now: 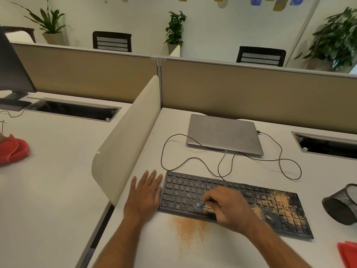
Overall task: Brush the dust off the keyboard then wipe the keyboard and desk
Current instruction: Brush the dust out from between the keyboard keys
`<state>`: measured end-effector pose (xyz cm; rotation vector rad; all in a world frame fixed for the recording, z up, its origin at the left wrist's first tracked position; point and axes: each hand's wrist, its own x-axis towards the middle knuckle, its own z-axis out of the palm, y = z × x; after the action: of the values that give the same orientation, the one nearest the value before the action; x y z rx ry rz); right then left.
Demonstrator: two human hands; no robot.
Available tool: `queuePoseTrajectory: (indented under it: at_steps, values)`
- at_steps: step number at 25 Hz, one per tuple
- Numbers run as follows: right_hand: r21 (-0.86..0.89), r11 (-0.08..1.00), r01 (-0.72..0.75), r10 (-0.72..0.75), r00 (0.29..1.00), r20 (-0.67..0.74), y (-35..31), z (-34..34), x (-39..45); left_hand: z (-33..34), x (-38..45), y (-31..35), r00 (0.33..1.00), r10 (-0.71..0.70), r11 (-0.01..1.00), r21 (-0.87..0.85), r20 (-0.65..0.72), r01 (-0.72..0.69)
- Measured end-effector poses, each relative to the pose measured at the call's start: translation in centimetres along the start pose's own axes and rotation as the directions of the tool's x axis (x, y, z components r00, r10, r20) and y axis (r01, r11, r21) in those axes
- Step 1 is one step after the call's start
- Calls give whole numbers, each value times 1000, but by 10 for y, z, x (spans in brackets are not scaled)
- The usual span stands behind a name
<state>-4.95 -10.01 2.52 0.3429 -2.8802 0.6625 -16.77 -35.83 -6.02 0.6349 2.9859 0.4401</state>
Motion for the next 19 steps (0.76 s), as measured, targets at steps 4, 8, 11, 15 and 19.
queuePoseTrajectory:
  at_steps: [4,8,11,15,19]
  values:
    - [-34,999,13,-15,998,-67,-6,-2,2,-1,0,1,1000,-2,1000,10,6,2]
    - [2,999,38,-38,999,-26,-7,-1,-2,-1,0,1,1000,-5,1000,12,8,5]
    - [8,1000,21,-21,998,-59,-4,-2,0,-1,0,1,1000,0,1000,18,11,0]
    - [-72,992,99,-97,995,29,-6,-1,-3,-2,-1,1,1000,-3,1000,2,5,3]
    - [-113,990,82,-83,997,-5,-2,-17,-3,-1,0,1,1000,-1,1000,18,12,1]
